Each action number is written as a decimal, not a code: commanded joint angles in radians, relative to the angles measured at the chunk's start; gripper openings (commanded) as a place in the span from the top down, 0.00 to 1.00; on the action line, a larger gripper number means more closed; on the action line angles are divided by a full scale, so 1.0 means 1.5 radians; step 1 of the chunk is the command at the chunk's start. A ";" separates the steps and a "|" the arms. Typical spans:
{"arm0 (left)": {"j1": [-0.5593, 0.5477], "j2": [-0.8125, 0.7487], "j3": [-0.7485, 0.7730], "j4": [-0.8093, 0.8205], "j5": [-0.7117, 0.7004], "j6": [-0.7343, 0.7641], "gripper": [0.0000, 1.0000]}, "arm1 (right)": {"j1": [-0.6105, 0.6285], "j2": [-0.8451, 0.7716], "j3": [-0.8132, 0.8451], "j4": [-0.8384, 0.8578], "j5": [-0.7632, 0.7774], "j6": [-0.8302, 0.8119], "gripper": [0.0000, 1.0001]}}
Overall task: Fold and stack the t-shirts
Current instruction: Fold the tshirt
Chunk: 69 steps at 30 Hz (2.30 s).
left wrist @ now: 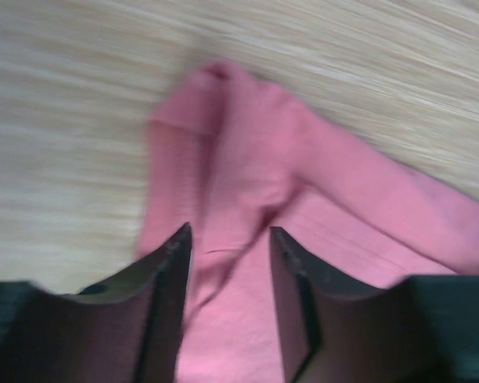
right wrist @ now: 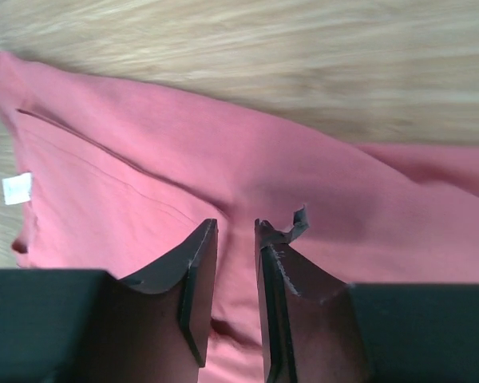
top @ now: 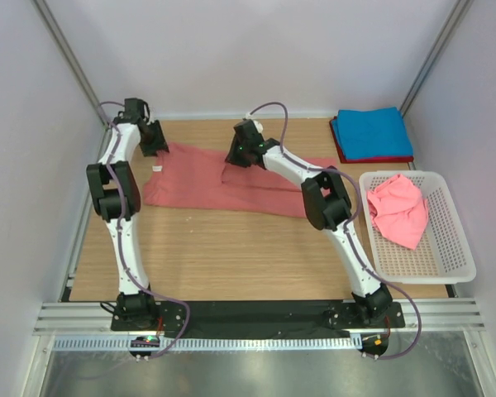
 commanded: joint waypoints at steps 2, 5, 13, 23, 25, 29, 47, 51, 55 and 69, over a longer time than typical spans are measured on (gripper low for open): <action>0.002 -0.128 0.007 -0.082 -0.258 -0.064 0.51 | -0.036 -0.139 -0.002 -0.136 0.042 -0.033 0.67; 0.001 -0.202 -0.083 -0.130 -0.286 -0.092 0.50 | -0.052 -0.172 -0.040 -0.245 0.044 -0.070 0.67; 0.001 -0.322 -0.385 -0.105 -0.169 -0.138 0.49 | -0.095 -0.253 -0.147 -0.284 -0.039 -0.151 0.68; 0.001 -0.302 -0.440 -0.049 -0.178 -0.187 0.48 | -0.118 -0.297 -0.177 -0.280 -0.057 -0.169 0.69; 0.001 -0.270 -0.425 -0.053 -0.199 -0.186 0.51 | -0.118 -0.305 -0.193 -0.274 -0.058 -0.168 0.69; 0.010 -0.217 -0.379 -0.078 -0.238 -0.175 0.80 | -0.120 -0.319 -0.207 -0.291 -0.042 -0.173 0.69; 0.049 0.170 0.255 -0.098 -0.165 -0.123 1.00 | -0.114 -0.498 -0.474 -0.310 -0.042 -0.297 0.59; 0.057 0.138 0.190 -0.034 -0.106 -0.152 0.86 | -0.084 -0.530 -0.528 -0.283 -0.041 -0.351 0.53; 0.057 0.071 0.114 -0.034 -0.097 -0.135 0.52 | -0.070 -0.527 -0.522 -0.261 -0.042 -0.377 0.52; 0.040 -0.237 -0.185 -0.096 -0.213 -0.143 0.44 | -0.038 -0.447 -0.543 -0.172 -0.024 -0.400 0.36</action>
